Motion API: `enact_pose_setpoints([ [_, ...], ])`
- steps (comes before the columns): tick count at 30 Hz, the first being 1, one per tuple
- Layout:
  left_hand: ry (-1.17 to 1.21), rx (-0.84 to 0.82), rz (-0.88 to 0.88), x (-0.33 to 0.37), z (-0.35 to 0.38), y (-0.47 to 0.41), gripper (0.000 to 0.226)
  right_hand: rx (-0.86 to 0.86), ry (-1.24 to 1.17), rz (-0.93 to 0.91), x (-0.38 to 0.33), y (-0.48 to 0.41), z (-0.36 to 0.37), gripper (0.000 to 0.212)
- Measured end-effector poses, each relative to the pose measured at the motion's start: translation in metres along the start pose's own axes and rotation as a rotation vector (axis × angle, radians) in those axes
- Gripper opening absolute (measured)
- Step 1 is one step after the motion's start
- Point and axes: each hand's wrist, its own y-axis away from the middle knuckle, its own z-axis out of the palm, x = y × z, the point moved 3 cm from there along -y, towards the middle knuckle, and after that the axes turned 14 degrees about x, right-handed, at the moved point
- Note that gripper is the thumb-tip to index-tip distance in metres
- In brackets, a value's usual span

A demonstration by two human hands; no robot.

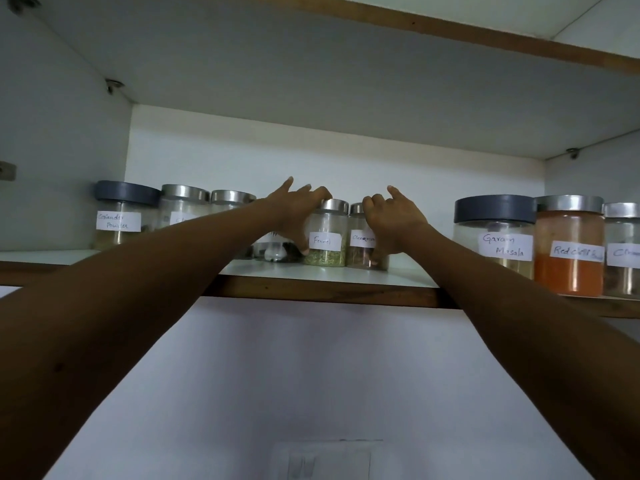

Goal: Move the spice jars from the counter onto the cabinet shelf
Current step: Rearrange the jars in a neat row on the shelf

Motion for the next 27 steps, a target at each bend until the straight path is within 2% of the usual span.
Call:
enact_pose_setpoints([
  [6,-0.209,-0.036,0.000,0.004,0.006,-0.009,0.105,-0.016,-0.013,-0.037,-0.002,-0.005,0.006,0.090],
  [13,-0.407,0.048,0.007,0.013,0.009,-0.012,0.105,-0.022,-0.033,-0.003,-0.003,-0.007,0.014,0.094],
  [17,-0.472,0.120,-0.100,0.016,0.000,-0.001,0.092,-0.065,-0.003,0.052,-0.003,-0.006,0.022,0.104],
  [19,-0.465,0.255,-0.173,0.020,-0.017,0.010,0.082,-0.048,-0.017,0.118,-0.002,-0.004,0.014,0.106],
  [20,-0.433,0.327,-0.192,0.024,-0.027,0.017,0.076,0.012,-0.056,0.152,-0.002,-0.001,0.005,0.103],
  [21,-0.392,0.379,-0.194,0.029,-0.036,0.024,0.068,0.110,-0.084,0.162,-0.002,0.001,-0.006,0.091],
  [23,-0.352,0.427,-0.159,0.038,-0.050,0.038,0.052,0.375,-0.088,0.188,-0.002,0.013,-0.034,0.037],
  [24,-0.368,0.424,-0.124,0.040,-0.057,0.044,0.047,0.514,-0.146,0.218,-0.002,0.020,-0.048,0.023],
  [27,-0.416,0.411,-0.009,0.046,-0.083,0.067,0.035,0.712,-0.245,0.219,0.002,0.052,-0.083,0.022],
])
